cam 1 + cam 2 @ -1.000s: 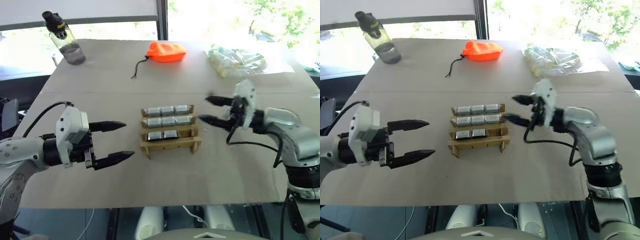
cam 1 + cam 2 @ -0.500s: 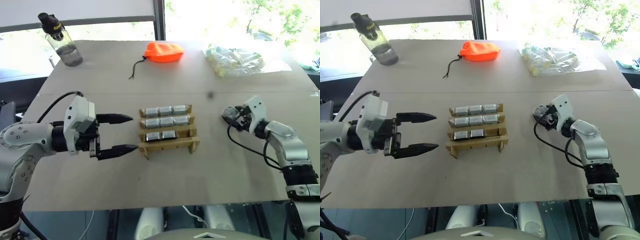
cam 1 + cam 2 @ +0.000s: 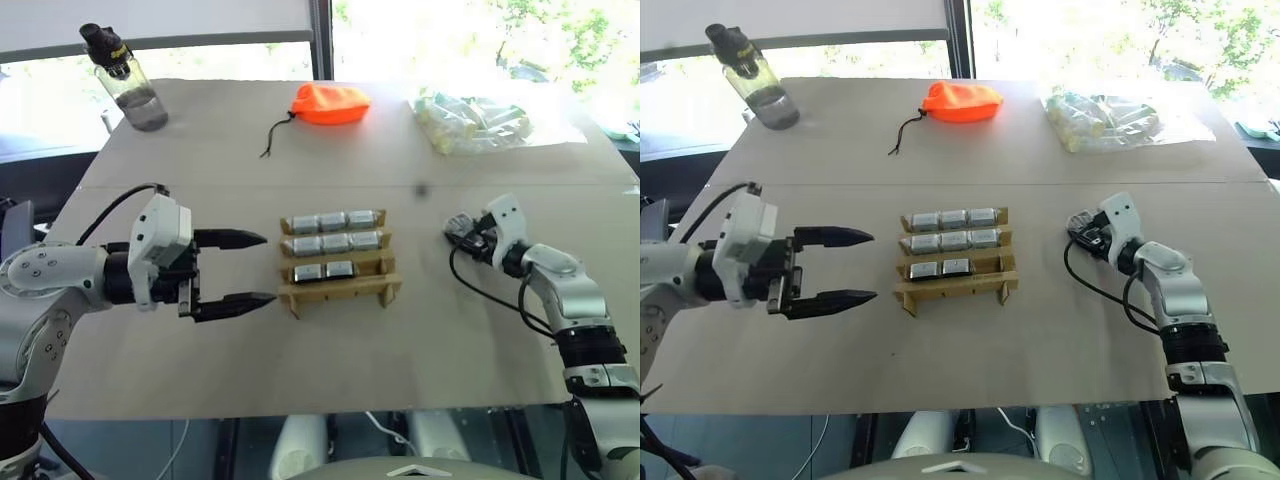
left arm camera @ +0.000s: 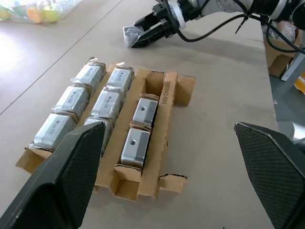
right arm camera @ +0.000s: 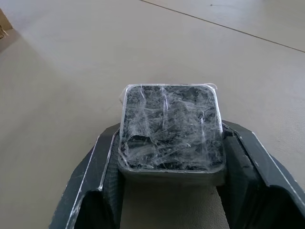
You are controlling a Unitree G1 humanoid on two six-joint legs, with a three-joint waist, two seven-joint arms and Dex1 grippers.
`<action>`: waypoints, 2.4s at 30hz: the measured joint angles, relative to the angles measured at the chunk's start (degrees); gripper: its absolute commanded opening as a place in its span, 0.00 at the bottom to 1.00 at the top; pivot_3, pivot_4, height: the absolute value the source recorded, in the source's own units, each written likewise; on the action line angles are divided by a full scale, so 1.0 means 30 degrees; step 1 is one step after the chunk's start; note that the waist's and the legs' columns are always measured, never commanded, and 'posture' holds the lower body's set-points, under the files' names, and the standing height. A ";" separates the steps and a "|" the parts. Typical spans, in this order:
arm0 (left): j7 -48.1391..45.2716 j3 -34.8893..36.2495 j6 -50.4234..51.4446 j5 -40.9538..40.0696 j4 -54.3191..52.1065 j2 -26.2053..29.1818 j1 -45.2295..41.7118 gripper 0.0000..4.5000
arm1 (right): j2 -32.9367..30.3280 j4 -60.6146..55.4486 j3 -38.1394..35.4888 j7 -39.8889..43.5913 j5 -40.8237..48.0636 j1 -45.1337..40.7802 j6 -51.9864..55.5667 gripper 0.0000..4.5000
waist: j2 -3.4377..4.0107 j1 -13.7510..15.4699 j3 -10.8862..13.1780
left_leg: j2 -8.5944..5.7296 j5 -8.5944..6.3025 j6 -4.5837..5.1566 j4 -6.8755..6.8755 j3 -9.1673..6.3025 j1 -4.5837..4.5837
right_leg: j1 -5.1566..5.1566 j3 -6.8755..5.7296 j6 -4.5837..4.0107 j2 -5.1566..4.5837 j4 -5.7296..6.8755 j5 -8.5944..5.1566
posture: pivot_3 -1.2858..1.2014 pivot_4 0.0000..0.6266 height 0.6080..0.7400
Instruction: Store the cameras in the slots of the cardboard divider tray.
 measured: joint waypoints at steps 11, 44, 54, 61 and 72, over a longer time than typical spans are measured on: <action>0.1164 -0.1284 0.0040 -0.0016 0.0559 -0.1538 -0.2092 1.00 | -0.1383 -0.4407 0.2936 0.2187 -0.2082 0.0309 -0.3421 0.44 | 0.0003 -0.0006 0.0003 | -0.0001 0.0001 0.0001 0.0011 -0.0004 0.0007 | 0.0001 0.0003 0.0005 0.0008 0.0009 -0.0001 | 0.52 0.24 0.89; -0.0180 -1.0645 0.6004 0.3089 0.8020 -0.4925 -1.3392 1.00 | -0.1088 -0.1501 0.9172 -0.2425 -1.5133 -0.6614 -2.2860 0.44 | -0.0013 -0.0017 0.0009 | -0.0009 0.0012 -0.0016 0.0047 0.0003 -0.0015 | -0.0007 -0.0006 0.0010 0.0008 0.0021 -0.0002 | 0.52 0.24 0.89; -0.0246 -1.0688 0.6542 0.3370 0.7946 -0.5020 -1.3577 1.00 | -0.0826 -0.1387 0.9678 -0.2423 -1.5455 -0.6615 -2.2797 0.44 | -0.0013 -0.0033 0.0009 | -0.0007 0.0013 -0.0016 0.0049 0.0001 -0.0014 | -0.0006 -0.0006 0.0009 0.0007 0.0028 -0.0002 | 0.52 0.24 0.89; -0.0555 -1.1182 0.6772 0.3596 0.7614 -0.4771 -1.3560 0.26 | -0.0765 -0.1000 0.9732 -0.2663 -1.5719 -0.6784 -2.2807 0.44 | -0.0013 -0.0033 0.0009 | -0.0007 0.0013 -0.0016 0.0053 0.0000 -0.0016 | -0.0007 -0.0006 0.0008 0.0007 0.0029 -0.0002 | 0.52 0.24 0.89; -0.0916 -1.1310 0.6931 0.3741 0.7125 -0.4931 -1.3534 0.18 | -0.0783 -0.1356 0.9217 -0.2024 -1.3064 -0.5941 -2.0892 1.00 | -0.0013 0.0019 0.0010 | -0.0008 0.0013 -0.0016 0.0059 -0.0011 -0.0022 | -0.0002 -0.0014 0.0009 0.0001 0.0027 -0.0002 | 0.52 0.24 0.89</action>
